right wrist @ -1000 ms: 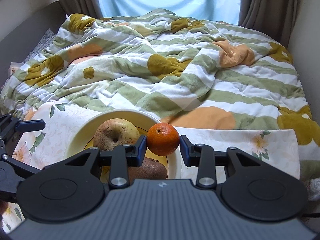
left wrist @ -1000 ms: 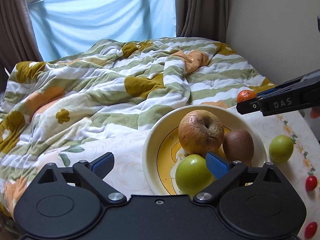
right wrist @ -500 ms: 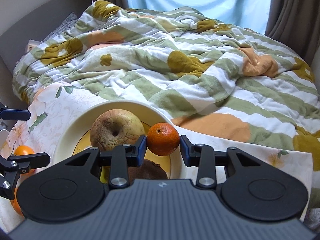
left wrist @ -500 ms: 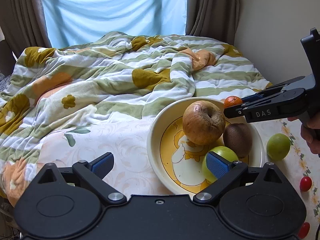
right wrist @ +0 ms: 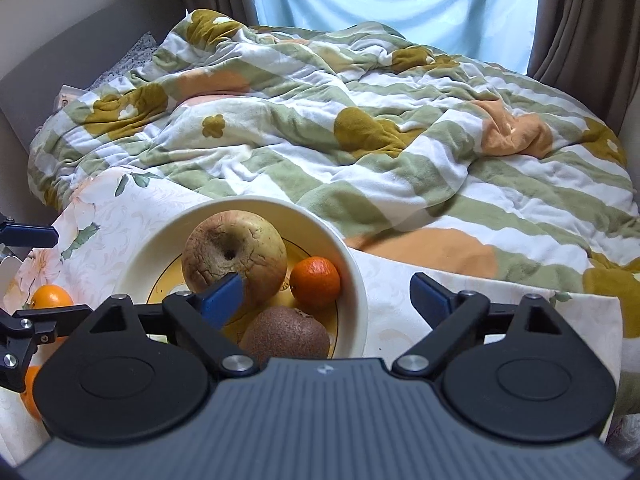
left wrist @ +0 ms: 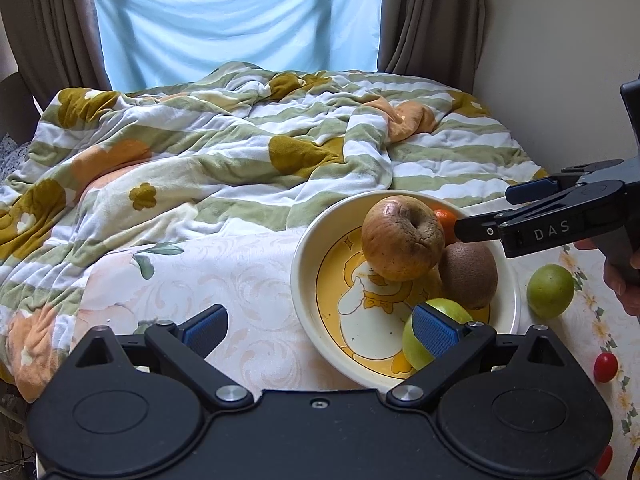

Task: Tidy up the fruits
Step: 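Release the green apple into the bowl with the left tool while the right tool releases the orange, then withdraw both tools from the bowl back over the cloth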

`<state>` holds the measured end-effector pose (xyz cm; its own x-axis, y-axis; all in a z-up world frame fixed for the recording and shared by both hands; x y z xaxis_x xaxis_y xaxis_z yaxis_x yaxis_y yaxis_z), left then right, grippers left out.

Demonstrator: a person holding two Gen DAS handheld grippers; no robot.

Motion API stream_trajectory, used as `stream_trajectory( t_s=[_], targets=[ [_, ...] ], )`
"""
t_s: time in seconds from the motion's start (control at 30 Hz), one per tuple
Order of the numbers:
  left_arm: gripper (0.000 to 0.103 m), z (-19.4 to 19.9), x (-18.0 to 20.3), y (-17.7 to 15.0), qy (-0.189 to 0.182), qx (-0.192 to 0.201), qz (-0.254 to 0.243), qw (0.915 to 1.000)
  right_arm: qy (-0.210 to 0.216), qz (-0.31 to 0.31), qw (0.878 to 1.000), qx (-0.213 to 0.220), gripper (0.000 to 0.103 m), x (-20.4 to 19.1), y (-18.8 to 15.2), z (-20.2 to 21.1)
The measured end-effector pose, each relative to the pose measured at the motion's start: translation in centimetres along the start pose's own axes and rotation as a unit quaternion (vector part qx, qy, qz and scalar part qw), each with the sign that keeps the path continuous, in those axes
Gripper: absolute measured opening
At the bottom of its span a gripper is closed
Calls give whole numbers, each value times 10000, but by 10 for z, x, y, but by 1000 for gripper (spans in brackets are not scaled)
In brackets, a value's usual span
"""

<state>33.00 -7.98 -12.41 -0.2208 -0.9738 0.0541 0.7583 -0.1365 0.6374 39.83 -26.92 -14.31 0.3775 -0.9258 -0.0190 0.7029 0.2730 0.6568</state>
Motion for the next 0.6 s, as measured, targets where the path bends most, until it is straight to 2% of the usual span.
stream_trajectory(
  t_s=[0.27, 0.47, 0.6],
  targets=[
    [100, 24, 7, 0, 27, 181, 52, 9998, -158, -143, 9998, -41, 103, 0, -6, 25],
    [100, 56, 13, -3, 198, 442, -20, 9988, -262, -70, 9996, 105, 103, -6, -8, 64],
    [100, 82, 17, -10, 245, 639, 107, 9976, -272, -188, 9991, 253, 103, -11, -11, 95]
  ],
)
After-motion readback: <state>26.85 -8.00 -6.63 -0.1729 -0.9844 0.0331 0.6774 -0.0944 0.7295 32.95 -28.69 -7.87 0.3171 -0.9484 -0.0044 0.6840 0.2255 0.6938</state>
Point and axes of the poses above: each gripper's, at about its wrist camera, not at the fingertips, and z roughly against the way its jaws point, x to its right, y to its top, the point moved 10 cm from there along -z, roughly the way its jaws point, and after that the axes turned 6 degrees about z, right-handed, at the moved point
